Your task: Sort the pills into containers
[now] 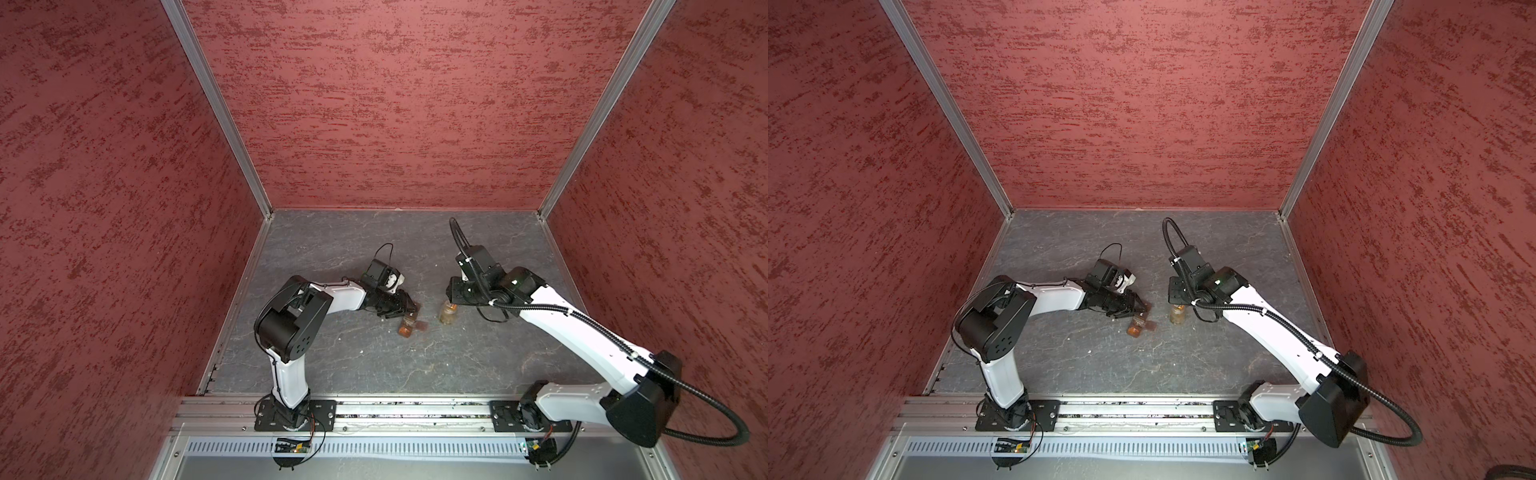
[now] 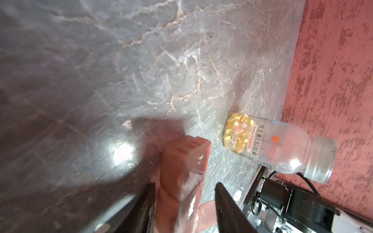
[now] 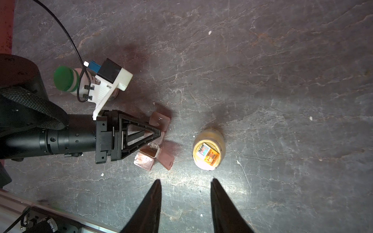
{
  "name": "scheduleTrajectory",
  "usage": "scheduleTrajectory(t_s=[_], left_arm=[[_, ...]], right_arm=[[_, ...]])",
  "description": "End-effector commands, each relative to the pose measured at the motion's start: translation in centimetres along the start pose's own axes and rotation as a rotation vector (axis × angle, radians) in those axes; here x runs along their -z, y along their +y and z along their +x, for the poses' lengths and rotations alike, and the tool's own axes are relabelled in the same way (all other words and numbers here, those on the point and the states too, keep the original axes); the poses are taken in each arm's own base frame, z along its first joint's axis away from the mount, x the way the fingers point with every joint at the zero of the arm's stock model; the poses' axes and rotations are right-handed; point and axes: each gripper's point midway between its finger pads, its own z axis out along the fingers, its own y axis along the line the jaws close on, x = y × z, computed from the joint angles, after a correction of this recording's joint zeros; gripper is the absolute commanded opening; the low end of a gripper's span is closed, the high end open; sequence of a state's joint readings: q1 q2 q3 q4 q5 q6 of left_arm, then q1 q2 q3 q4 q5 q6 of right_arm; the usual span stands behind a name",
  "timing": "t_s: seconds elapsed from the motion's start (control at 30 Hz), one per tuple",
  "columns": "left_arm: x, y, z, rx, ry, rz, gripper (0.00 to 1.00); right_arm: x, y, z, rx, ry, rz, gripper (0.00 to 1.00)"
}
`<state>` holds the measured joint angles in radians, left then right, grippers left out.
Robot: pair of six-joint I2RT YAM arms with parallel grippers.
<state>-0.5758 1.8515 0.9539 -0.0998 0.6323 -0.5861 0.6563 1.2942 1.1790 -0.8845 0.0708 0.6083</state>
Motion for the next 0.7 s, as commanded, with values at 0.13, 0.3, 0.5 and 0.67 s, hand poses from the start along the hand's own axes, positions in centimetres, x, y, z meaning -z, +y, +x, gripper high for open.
scheduleTrajectory(t_s=[0.13, 0.3, 0.5, 0.67], left_arm=[[0.9, 0.0, 0.7, -0.005, -0.001, -0.031, 0.72], [1.8, -0.5, 1.9, -0.003, -0.004, -0.054, 0.8], [2.0, -0.5, 3.8, 0.011, 0.012, -0.075, 0.8], [1.5, -1.5, 3.9, -0.002, 0.015, -0.054, 0.8]], right_arm=[[-0.3, 0.2, -0.1, -0.002, 0.002, -0.015, 0.44], [-0.2, 0.2, -0.1, -0.003, 0.001, -0.021, 0.45], [-0.2, 0.4, 0.1, -0.011, 0.001, -0.037, 0.45], [-0.2, 0.5, 0.2, -0.014, 0.005, -0.046, 0.45]])
